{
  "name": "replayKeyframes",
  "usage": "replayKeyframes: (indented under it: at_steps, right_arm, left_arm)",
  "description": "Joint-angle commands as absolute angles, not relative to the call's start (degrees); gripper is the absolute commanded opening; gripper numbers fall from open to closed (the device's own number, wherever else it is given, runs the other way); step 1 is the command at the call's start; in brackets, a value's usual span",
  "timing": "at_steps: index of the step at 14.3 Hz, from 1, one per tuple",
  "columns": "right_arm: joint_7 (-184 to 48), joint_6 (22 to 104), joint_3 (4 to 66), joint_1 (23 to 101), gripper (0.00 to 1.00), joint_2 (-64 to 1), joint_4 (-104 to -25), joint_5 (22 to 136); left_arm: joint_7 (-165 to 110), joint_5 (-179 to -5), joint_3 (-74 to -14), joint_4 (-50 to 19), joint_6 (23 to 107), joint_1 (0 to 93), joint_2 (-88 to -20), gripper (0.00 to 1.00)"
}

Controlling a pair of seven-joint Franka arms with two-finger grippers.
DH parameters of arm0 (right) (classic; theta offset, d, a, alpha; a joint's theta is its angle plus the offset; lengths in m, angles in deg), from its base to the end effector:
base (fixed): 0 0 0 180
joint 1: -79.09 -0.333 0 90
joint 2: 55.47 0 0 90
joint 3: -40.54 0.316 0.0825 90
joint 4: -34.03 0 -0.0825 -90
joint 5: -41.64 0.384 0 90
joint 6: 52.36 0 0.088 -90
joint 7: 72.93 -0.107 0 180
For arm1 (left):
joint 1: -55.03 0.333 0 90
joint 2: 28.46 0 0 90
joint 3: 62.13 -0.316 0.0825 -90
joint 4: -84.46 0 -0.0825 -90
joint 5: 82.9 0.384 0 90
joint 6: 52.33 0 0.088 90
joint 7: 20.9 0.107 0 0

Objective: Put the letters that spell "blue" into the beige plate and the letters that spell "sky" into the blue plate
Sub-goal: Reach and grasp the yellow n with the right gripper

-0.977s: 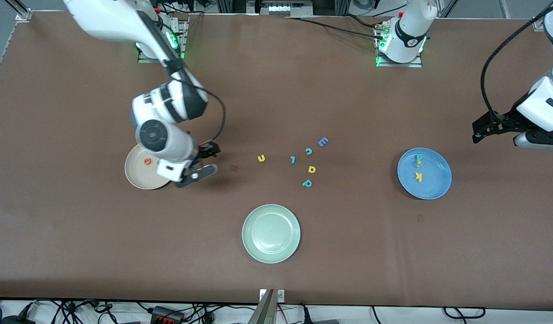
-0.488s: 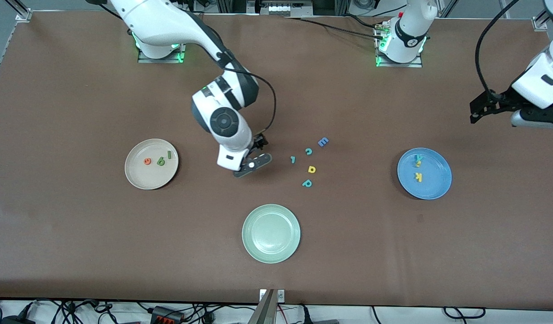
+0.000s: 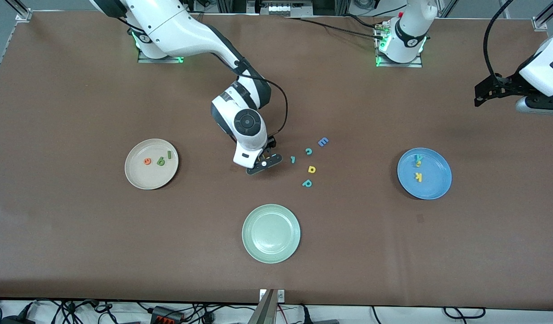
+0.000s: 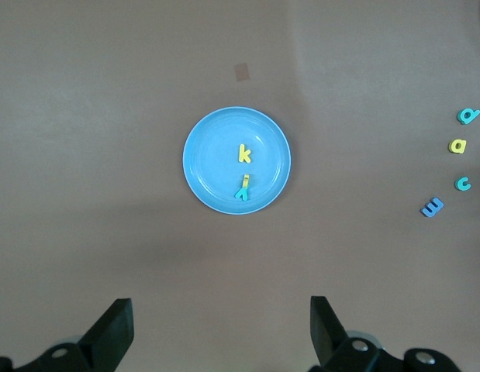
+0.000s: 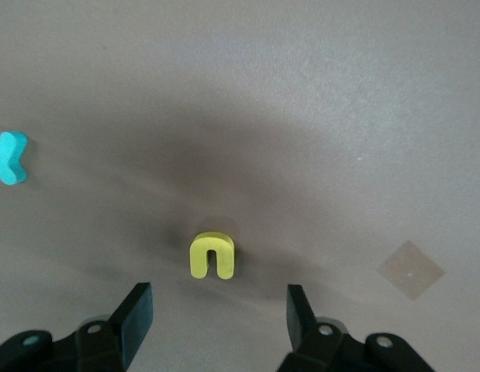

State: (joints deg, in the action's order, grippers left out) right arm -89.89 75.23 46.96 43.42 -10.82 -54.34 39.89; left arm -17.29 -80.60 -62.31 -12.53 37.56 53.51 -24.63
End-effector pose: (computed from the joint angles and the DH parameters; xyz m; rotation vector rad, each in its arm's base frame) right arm 0.5242 0.4576 0.1859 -3.0601 -0.6679 0.1664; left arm 0.5309 -0.0081 0.6033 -3.0985 0.1356 0.0897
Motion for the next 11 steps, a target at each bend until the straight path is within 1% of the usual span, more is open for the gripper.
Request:
replayKeyframes:
  at_steps: [1, 2, 6, 8, 11]
  right_arm:
    - [-91.91, 74.99, 46.26, 42.52, 0.72, -9.25, -51.93, 39.09]
    - [-92.26, 74.99, 46.26, 42.44, 0.69, -8.72, -51.23, 39.09]
    - [-92.35, 75.51, 46.26, 42.35, 0.66, -6.87, -48.24, 39.09]
    - [-92.35, 76.48, 46.26, 42.35, 0.65, -6.17, -47.80, 39.09]
    - [-92.35, 77.10, 46.26, 42.35, 0.62, -5.64, -47.79, 39.00]
  left_arm:
    - [-16.86, -83.76, -62.04, -11.16, 36.35, 54.06, -25.21, 1.00]
    - [-16.77, -85.00, -62.30, -11.16, 35.74, 54.15, -25.21, 1.00]
    - [-16.34, -84.92, -62.39, -11.16, 35.56, 55.64, -25.12, 1.00]
    - [-16.33, -84.92, -62.39, -11.08, 34.16, 55.73, -25.04, 1.00]
    - [-16.33, -84.92, -62.48, -10.38, 34.86, 55.99, -25.82, 1.00]
